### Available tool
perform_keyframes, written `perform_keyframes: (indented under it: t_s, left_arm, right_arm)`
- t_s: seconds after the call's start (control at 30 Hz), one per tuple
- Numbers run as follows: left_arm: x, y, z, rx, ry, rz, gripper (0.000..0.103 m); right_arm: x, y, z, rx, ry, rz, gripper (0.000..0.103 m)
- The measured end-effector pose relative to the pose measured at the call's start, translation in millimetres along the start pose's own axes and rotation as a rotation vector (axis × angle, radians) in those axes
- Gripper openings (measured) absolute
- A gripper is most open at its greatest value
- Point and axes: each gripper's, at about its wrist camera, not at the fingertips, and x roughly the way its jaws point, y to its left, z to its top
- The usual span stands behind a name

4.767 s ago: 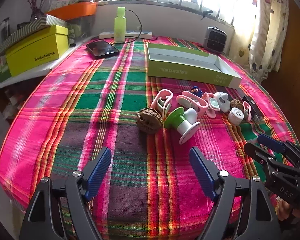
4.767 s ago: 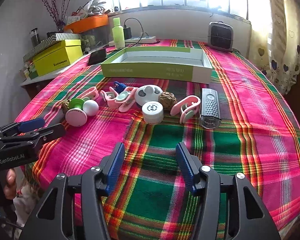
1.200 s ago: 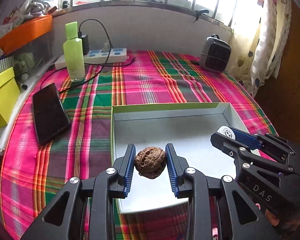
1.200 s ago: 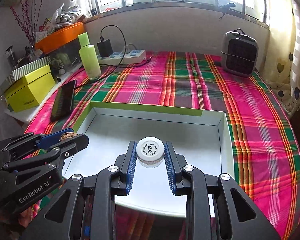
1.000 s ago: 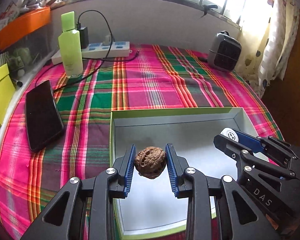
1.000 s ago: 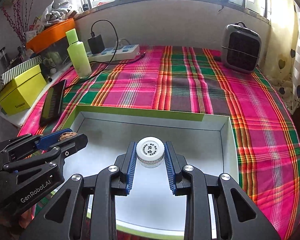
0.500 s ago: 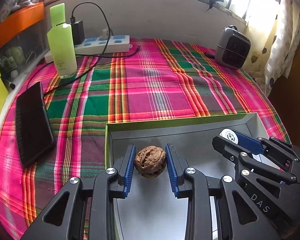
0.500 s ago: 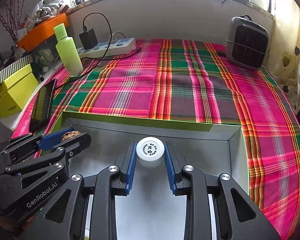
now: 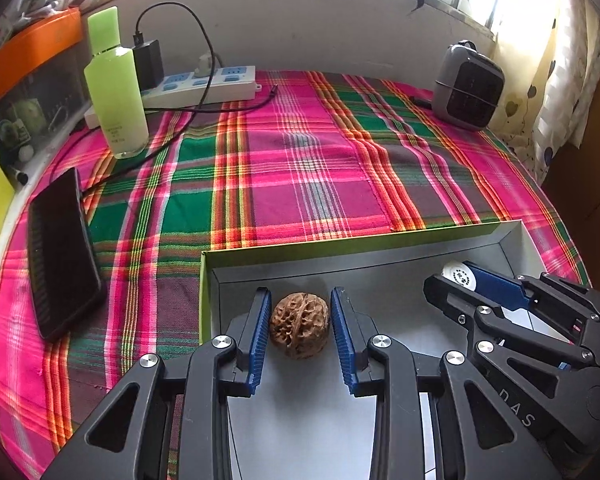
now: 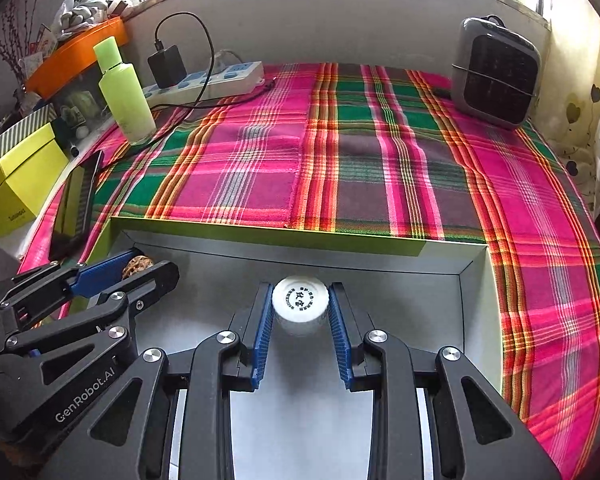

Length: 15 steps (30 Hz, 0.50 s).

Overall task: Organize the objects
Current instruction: 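Carry the walnut in the left gripper and jar in the right into the box, then open both grippers and withdraw them from the box back toward the items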

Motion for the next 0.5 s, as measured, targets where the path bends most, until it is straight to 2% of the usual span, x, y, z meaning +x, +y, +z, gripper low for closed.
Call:
perform_keyframes:
  t_s: [0.1,0.23,0.3,0.43,0.5]
  left_arm:
    - [1,0,1,0.002,0.004,-0.002,0.030]
    - [0,0,-1,-0.001,0.013,-0.008,0.040]
    - [-2,-1,-2,0.006,0.013,-0.004,0.044]
    - [-9,1,-4,-0.004,0.007,0.004,0.048]
    - [-13,2,-5,-0.012,0.003,0.005,0.050]
  right_arm:
    - [1,1,0,-0.002,0.005,0.009,0.029]
    - [-1,1,-2,0.008,0.000,0.009,0.029]
    - [-3,-1,-3,0.021,-0.011,0.006,0.032]
    - [-8,-6,-5,0.040,-0.022,0.003,0.046]
    - [-12,-7,-7,0.049,-0.027,0.015,0.048]
